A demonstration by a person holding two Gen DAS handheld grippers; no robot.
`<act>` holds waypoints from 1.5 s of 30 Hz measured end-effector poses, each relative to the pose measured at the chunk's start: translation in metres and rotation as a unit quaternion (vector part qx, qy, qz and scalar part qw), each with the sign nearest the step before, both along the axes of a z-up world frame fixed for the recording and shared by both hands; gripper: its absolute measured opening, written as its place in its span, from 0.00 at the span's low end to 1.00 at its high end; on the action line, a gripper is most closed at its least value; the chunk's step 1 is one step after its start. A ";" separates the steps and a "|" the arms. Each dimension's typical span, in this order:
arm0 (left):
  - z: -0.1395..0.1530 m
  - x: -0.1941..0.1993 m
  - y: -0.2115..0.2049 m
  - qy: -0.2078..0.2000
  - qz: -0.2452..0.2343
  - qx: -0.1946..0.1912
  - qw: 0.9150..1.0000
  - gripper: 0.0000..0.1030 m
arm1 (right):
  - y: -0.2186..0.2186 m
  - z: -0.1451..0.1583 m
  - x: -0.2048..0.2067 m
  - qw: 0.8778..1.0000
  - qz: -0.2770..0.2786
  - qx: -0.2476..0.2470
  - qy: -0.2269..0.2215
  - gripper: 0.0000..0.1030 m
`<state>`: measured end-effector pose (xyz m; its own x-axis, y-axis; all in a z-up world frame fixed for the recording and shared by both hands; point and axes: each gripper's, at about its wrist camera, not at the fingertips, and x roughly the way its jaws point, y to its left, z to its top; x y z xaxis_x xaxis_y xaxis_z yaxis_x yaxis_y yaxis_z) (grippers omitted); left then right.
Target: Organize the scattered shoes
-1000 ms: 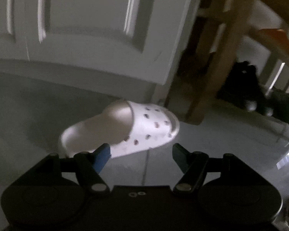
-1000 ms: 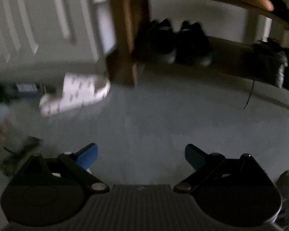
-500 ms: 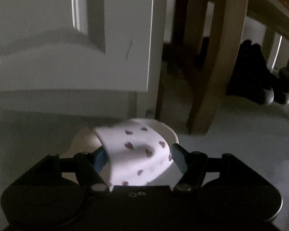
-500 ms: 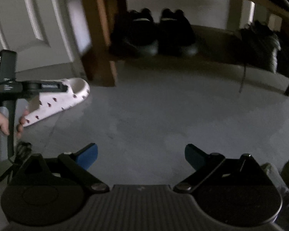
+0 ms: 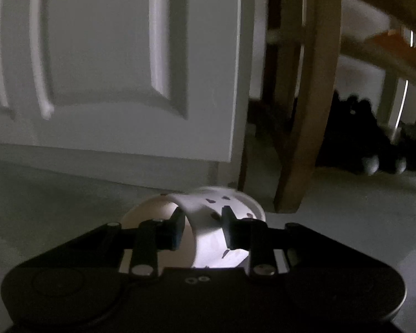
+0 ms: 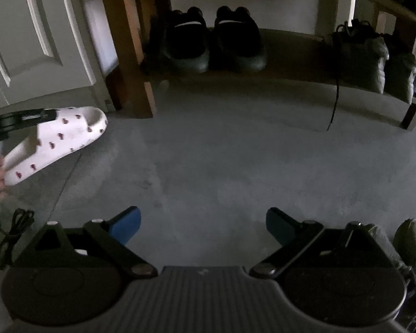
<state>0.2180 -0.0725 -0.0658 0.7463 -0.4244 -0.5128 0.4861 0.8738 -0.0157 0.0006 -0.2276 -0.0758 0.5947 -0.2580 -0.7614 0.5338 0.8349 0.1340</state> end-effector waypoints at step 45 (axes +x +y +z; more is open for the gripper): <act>-0.012 -0.199 0.089 0.200 0.124 0.093 0.968 0.67 | 0.059 0.006 0.023 0.850 0.526 0.015 -0.025 0.96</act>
